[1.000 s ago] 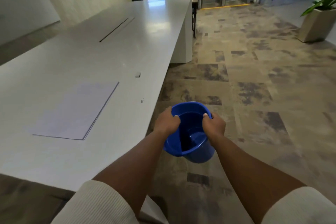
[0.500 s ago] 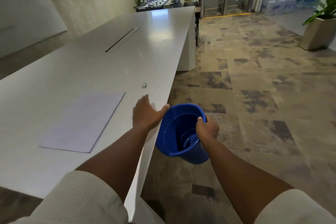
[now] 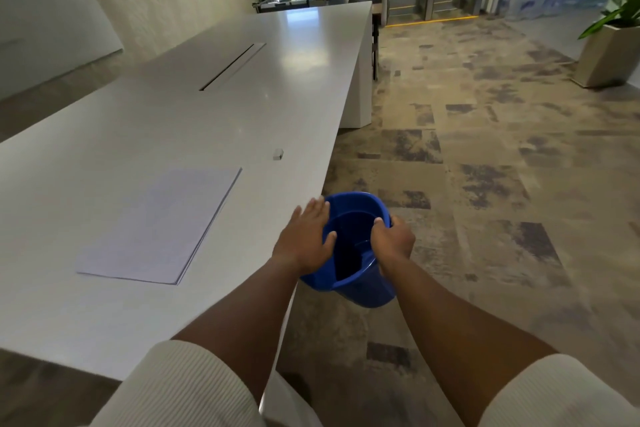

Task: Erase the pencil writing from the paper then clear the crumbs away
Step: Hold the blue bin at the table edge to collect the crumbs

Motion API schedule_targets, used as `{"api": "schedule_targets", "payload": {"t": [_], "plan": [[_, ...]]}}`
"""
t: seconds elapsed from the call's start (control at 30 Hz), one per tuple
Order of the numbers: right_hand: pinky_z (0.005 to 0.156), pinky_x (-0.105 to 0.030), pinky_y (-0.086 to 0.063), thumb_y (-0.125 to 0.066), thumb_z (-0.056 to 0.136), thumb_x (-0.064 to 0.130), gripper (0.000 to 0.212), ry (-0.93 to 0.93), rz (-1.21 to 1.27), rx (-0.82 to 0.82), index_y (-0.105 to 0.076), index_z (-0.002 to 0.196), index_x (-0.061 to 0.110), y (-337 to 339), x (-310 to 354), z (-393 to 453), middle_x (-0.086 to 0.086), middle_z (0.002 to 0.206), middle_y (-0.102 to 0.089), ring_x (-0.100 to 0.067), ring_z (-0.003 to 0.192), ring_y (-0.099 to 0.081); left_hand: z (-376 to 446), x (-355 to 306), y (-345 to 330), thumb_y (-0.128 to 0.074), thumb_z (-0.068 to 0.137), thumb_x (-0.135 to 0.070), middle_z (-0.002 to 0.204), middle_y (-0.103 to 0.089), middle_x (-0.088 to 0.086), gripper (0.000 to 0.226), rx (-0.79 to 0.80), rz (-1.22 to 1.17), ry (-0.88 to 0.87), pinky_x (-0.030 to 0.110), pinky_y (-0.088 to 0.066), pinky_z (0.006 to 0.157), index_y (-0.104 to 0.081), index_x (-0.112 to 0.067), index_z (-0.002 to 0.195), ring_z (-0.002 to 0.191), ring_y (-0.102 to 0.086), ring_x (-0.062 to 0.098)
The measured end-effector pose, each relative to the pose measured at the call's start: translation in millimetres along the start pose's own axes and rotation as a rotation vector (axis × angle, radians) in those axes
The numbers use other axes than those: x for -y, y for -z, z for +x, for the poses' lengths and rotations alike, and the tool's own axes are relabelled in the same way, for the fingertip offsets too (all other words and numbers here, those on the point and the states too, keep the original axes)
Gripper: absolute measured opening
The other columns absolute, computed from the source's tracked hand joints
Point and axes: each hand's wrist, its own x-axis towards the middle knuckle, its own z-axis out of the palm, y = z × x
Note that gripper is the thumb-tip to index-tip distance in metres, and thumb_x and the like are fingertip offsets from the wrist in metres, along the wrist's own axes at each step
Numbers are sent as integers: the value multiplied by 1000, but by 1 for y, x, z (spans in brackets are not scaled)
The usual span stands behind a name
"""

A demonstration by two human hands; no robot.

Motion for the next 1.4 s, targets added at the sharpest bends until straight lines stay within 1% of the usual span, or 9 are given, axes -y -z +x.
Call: {"api": "schedule_targets", "payload": {"t": [0.2,0.3,0.47,0.73,0.9,1.03,1.13,1.27,1.4], "plan": [[52,-23,-41,-51,96,21,15,-2,10,-3,-65,99,17,-1,3,-1,-6,92,-63,-13,70,-57,-6,0,-6,-52,106,-29,169,-25,-11,58,-197,-209,-2,39,-33,122,-34,-27,161,156,-18,8],[56,-25,-43,-50,97,21,18,5,16,14,-65,104,16,-1,4,-1,-8,97,-63,-16,74,-58,-6,1,-3,-50,105,-42,173,-11,-3,71,-261,-176,162,40,-16,129,-17,-21,165,159,-5,13],[54,-24,-43,-50,97,20,19,13,31,24,-66,105,16,-5,6,-2,-8,98,-64,-16,74,-60,-4,8,3,-36,98,-73,172,6,15,101,-106,-6,528,51,3,127,2,-6,164,159,7,30],[52,-21,-41,-50,97,20,16,3,45,21,-66,102,19,-10,7,-1,-6,97,-63,-12,73,-59,0,7,1,-39,109,-24,172,-18,1,56,-83,-95,62,41,-14,128,-24,-19,163,159,-11,22],[61,-27,-46,-50,96,21,16,7,17,2,-65,100,17,-13,8,0,-7,96,-64,-19,80,-61,-1,5,-3,-47,107,-22,161,-41,-9,49,-64,-141,-75,42,-35,120,-45,-29,155,153,-33,23],[58,-25,-45,-50,96,20,15,6,14,11,-65,98,17,-13,6,2,-6,94,-64,-16,75,-60,-1,5,1,-53,105,-30,156,-50,-4,49,-287,-179,-31,38,-27,125,-47,-25,153,145,-44,19],[53,-22,-41,-50,96,19,14,7,19,16,-64,96,18,-11,5,4,-6,93,-63,-13,69,-57,-2,13,7,-48,103,-55,167,-33,1,70,-380,-104,225,43,-10,127,-30,-20,161,156,-24,20],[50,-21,-39,-50,96,18,15,11,27,21,-65,98,19,-8,5,4,-5,93,-63,-11,68,-56,-7,27,8,-28,91,-86,173,4,11,110,-180,-12,629,57,4,126,2,-10,165,159,6,28],[50,-21,-41,-51,96,19,14,14,39,20,-64,98,23,-6,6,4,-4,92,-63,-11,69,-58,-5,16,5,-19,89,-89,171,13,16,115,-64,-31,632,56,6,127,8,-6,163,158,13,31]]}}
